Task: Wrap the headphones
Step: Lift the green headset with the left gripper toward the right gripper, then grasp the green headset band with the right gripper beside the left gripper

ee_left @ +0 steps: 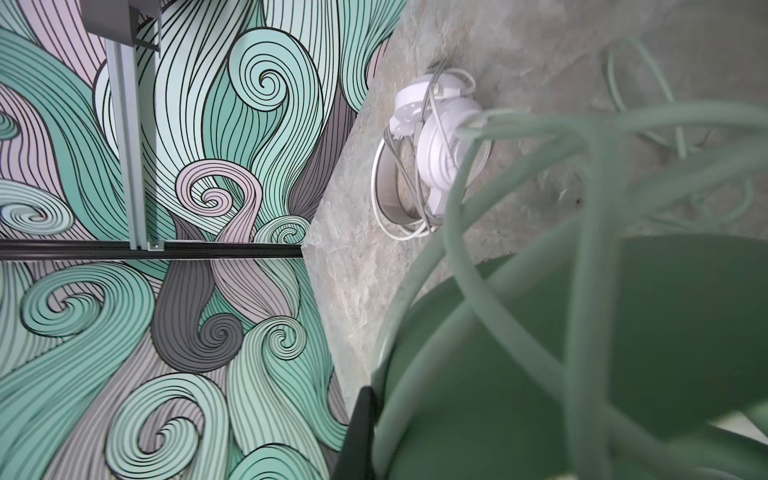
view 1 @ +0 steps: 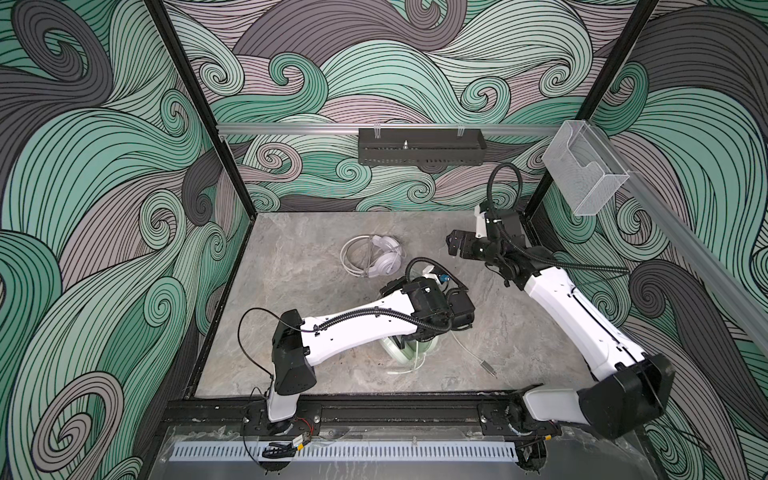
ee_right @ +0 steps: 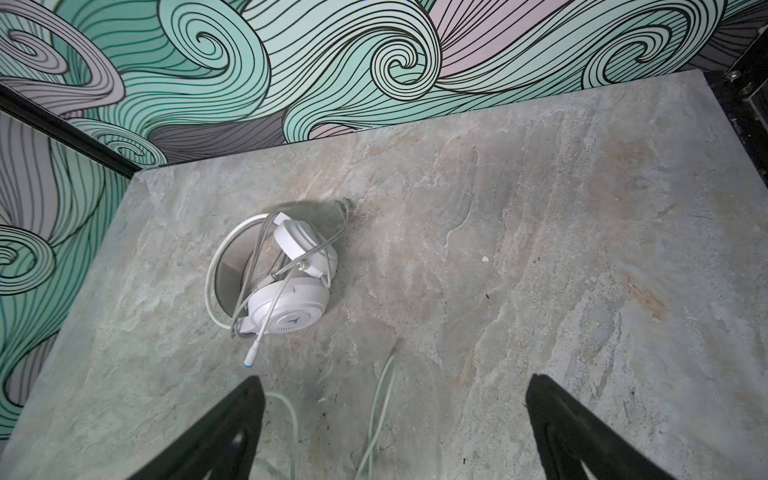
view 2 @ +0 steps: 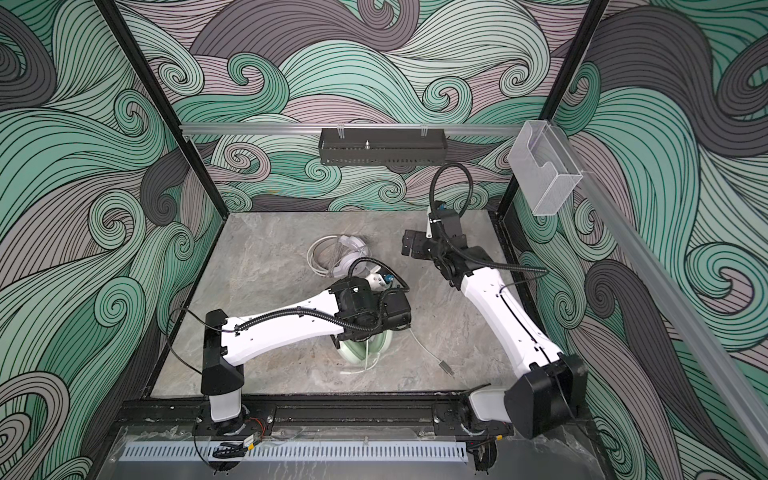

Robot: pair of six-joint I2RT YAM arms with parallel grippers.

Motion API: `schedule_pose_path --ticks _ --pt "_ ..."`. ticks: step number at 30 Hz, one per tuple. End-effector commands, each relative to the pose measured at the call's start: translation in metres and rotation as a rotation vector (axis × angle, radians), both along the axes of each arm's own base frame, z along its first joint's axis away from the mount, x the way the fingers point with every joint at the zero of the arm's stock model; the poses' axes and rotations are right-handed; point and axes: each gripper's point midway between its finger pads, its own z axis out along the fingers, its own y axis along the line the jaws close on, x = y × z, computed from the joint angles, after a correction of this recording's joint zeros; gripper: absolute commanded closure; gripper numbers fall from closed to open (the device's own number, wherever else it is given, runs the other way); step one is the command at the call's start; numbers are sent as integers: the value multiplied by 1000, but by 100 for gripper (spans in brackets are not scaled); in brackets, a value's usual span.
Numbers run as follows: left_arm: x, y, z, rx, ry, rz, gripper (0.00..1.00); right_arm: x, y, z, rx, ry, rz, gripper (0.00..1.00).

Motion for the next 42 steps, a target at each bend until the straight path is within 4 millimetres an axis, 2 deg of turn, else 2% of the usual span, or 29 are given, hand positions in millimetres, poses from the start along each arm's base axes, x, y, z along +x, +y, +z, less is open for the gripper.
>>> schedule_pose_path --ticks 1,5,9,11,13,19,24,27,35,39,42 --pt "8 12 27 -37 5 -23 100 -16 2 14 70 -27 20 1" --pt "3 -15 31 -191 60 -193 100 -39 22 27 99 -41 115 0" --pt "3 -25 39 -297 31 -327 100 -56 41 28 169 -10 220 0" --pt "5 -21 41 -325 13 -344 100 -62 42 24 207 18 255 0" --pt "10 -15 39 -333 31 -329 100 -71 46 30 217 8 301 0" --pt "25 -10 44 -360 14 -322 100 -102 77 52 370 -24 516 0" --pt "34 -5 44 -411 26 -305 100 -125 83 52 376 -22 612 0" --pt "38 -5 45 -430 22 -306 100 -122 86 41 383 8 611 0" --pt "44 -18 48 -448 24 -321 100 -98 100 39 360 14 627 2" --pt "43 -21 49 -467 30 -327 100 -93 105 43 363 7 639 8" --pt "42 -21 47 -475 38 -320 100 -94 107 45 354 -1 652 17"
